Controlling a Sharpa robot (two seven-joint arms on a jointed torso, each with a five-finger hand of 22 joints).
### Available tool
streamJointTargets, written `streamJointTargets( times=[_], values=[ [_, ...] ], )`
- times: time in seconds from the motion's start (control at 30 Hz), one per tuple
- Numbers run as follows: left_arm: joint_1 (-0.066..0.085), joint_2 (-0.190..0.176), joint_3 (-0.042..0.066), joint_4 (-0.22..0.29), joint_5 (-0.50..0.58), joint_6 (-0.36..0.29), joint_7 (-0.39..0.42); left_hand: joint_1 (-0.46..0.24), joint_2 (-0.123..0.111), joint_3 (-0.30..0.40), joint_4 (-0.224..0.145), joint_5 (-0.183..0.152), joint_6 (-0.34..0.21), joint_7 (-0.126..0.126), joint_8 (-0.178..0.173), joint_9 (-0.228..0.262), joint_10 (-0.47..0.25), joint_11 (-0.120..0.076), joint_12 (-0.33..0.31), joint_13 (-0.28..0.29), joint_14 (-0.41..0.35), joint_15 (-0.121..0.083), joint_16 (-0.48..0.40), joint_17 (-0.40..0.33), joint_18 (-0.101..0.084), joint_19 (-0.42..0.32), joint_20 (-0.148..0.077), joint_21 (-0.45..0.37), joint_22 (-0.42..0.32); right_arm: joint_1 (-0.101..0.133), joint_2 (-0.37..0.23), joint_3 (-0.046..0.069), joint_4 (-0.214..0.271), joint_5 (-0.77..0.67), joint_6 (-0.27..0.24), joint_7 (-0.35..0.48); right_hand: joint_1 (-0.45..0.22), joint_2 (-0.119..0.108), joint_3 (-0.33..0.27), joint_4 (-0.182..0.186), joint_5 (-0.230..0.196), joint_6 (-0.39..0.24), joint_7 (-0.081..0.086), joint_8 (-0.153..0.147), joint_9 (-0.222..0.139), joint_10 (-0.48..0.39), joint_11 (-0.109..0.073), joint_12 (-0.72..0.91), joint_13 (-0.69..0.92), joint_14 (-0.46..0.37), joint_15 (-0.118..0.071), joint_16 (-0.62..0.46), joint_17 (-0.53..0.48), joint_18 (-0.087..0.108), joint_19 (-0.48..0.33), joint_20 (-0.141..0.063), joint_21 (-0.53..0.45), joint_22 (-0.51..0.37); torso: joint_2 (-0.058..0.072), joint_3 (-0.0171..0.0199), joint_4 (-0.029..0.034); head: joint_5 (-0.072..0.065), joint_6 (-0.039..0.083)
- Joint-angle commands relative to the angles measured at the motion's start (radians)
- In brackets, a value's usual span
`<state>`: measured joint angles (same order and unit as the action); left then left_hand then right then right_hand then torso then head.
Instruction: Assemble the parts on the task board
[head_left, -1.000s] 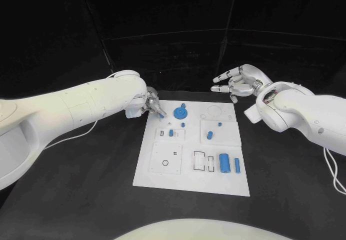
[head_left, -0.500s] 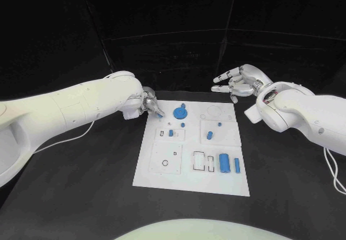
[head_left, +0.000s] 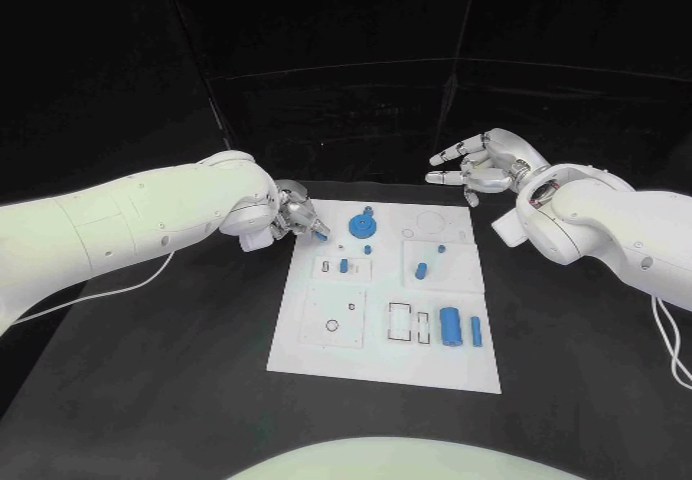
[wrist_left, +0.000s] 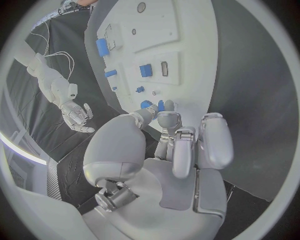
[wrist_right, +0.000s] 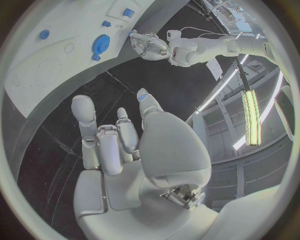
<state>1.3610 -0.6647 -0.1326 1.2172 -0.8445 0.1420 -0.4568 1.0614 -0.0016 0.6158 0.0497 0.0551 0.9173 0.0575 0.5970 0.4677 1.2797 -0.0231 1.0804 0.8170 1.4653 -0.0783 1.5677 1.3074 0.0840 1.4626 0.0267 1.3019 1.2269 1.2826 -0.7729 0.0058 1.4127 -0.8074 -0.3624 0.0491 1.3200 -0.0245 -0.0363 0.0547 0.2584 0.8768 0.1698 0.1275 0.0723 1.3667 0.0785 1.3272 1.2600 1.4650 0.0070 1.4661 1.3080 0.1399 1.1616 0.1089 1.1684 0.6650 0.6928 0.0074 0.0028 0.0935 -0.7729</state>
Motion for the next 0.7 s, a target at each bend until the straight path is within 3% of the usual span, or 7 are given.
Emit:
streamJointTargets(
  times=[0.03, 0.27, 0.37, 0.47, 0.7],
  values=[
    [0.0, -0.027, -0.001, 0.05, 0.007, -0.054, -0.005, -0.012, 0.003, 0.153, -0.142, 0.004, 0.005, -0.004, 0.007, -0.001, 0.008, 0.001, 0.004, 0.0, 0.106, -0.004, 0.003, 0.263, -0.01, 0.008, -0.001, 0.005, 0.003, 0.002, 0.0, 0.001, -0.001, -0.002, 0.007, 0.004, -0.002, 0.009, -0.005, -0.002, -0.004, -0.003, -0.003, 0.006, -0.001, 0.001, -0.001, 0.002, 0.001, 0.054, -0.008, -0.003, 0.007, 0.014, 0.004, -0.004, -0.005, 0.001, 0.0, -0.0003, 0.0004, 0.003, -0.001],
    [-0.005, -0.091, -0.021, 0.154, -0.103, -0.103, -0.02, -0.022, 0.001, 0.164, -0.148, 0.004, 0.008, -0.005, 0.011, 0.0, 0.013, -0.001, 0.008, 0.002, 0.106, -0.005, 0.003, 0.263, -0.01, 0.01, -0.001, 0.008, 0.007, 0.002, 0.002, 0.001, -0.005, -0.002, 0.009, 0.004, -0.002, 0.01, -0.007, -0.001, -0.004, -0.003, -0.003, 0.007, -0.001, 0.001, -0.001, 0.002, 0.002, 0.054, -0.008, -0.003, 0.007, 0.014, 0.004, -0.004, -0.005, 0.001, -0.002, 0.0003, 0.0015, 0.006, -0.002],
    [-0.008, -0.111, -0.029, 0.19, -0.147, -0.122, -0.031, -0.027, 0.001, 0.168, -0.15, 0.004, 0.009, -0.005, 0.013, 0.0, 0.016, -0.001, 0.011, 0.006, 0.106, -0.005, 0.003, 0.263, -0.011, 0.011, -0.002, 0.009, 0.009, 0.002, 0.003, 0.001, -0.007, -0.002, 0.009, 0.004, -0.002, 0.01, -0.007, -0.001, -0.004, -0.003, -0.003, 0.007, -0.001, 0.001, -0.001, 0.002, 0.002, 0.054, -0.008, -0.003, 0.007, 0.014, 0.004, -0.004, -0.005, 0.001, -0.002, -0.0015, 0.004, 0.005, -0.002],
    [-0.012, -0.12, -0.032, 0.213, -0.168, -0.13, -0.047, -0.032, 0.0, 0.172, -0.151, 0.004, 0.01, -0.005, 0.015, 0.0, 0.018, -0.001, 0.014, 0.008, 0.106, -0.006, 0.003, 0.263, -0.011, 0.012, -0.002, 0.011, 0.011, 0.002, 0.004, 0.001, -0.008, -0.002, 0.011, 0.004, -0.002, 0.01, -0.007, -0.001, -0.004, -0.003, -0.003, 0.007, -0.001, 0.001, -0.001, 0.002, 0.002, 0.054, -0.008, -0.003, 0.007, 0.014, 0.004, -0.004, -0.005, 0.001, -0.002, -0.0023, 0.0057, 0.006, -0.002],
    [-0.02, -0.116, -0.034, 0.238, -0.2, -0.145, -0.076, -0.037, -0.001, 0.175, -0.153, 0.004, 0.01, -0.006, 0.017, 0.0, 0.018, -0.002, 0.012, 0.004, 0.106, -0.006, 0.003, 0.263, -0.011, 0.012, -0.003, 0.01, 0.01, 0.001, 0.006, 0.001, -0.01, -0.002, 0.012, 0.005, -0.002, 0.01, -0.007, -0.001, -0.004, -0.003, -0.003, 0.007, -0.001, 0.001, -0.001, 0.002, 0.002, 0.054, -0.008, -0.003, 0.007, 0.014, 0.004, -0.004, -0.005, 0.001, -0.001, -0.0011, 0.0028, 0.009, -0.004]
  ],
)
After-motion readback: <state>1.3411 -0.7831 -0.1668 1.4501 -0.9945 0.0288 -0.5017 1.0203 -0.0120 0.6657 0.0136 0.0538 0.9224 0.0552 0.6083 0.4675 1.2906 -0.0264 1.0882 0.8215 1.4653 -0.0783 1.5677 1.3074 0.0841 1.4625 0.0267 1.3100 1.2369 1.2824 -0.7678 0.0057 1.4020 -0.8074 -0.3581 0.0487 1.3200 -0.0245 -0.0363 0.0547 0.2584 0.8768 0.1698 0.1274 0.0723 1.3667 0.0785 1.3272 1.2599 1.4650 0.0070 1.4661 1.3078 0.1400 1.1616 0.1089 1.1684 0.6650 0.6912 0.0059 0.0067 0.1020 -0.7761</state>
